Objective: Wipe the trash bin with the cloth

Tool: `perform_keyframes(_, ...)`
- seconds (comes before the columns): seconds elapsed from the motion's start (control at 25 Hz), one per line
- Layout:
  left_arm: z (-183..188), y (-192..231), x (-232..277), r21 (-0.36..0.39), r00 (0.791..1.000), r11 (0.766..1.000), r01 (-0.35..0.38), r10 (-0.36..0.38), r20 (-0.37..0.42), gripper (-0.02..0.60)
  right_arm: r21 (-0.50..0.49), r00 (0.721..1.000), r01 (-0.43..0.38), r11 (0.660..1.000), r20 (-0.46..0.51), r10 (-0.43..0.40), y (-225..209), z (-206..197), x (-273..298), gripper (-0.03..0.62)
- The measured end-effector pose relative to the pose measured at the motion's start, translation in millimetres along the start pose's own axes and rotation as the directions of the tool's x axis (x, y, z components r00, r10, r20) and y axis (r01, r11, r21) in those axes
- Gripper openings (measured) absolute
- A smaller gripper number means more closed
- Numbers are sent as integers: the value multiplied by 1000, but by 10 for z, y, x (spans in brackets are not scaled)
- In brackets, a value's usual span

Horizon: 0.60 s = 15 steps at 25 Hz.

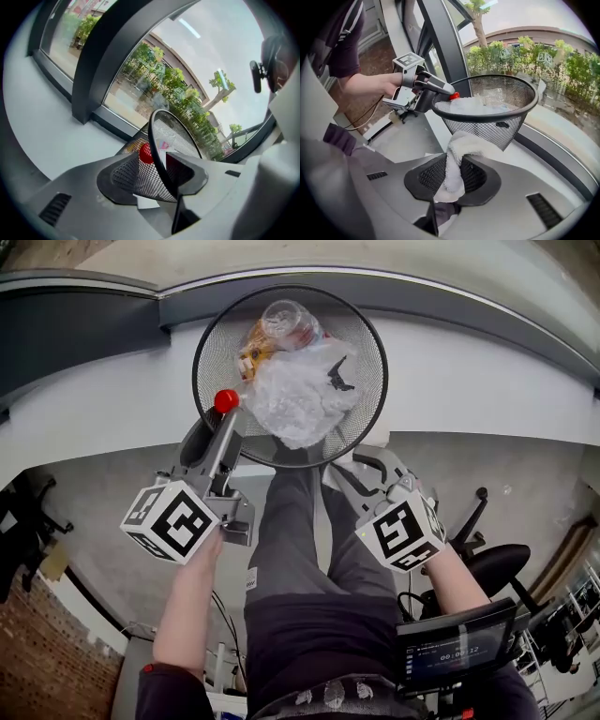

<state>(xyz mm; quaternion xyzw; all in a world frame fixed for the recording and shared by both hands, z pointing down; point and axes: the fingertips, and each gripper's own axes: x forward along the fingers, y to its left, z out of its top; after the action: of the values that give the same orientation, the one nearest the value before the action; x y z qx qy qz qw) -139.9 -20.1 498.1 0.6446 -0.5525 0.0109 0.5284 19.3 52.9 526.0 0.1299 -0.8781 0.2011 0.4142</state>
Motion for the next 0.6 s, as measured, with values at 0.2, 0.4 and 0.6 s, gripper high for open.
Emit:
perform_keyframes(0.2, -160, -43, -119, -139, 1000, 990, -5, 8, 24, 175, -28, 997, -69, 997, -29, 68, 214, -10, 9, 75)
perform_keyframes(0.4, -383, -45, -223, -254, 997, 966, -38, 54, 57, 169, 19, 996, -90, 996, -23, 90, 286, 20, 65, 75)
perform_keyframes(0.6, -346, -50, -214, -192, 999, 981, 33, -33, -1, 180, 33, 998, -58, 998, 1, 58, 48, 71, -24, 75)
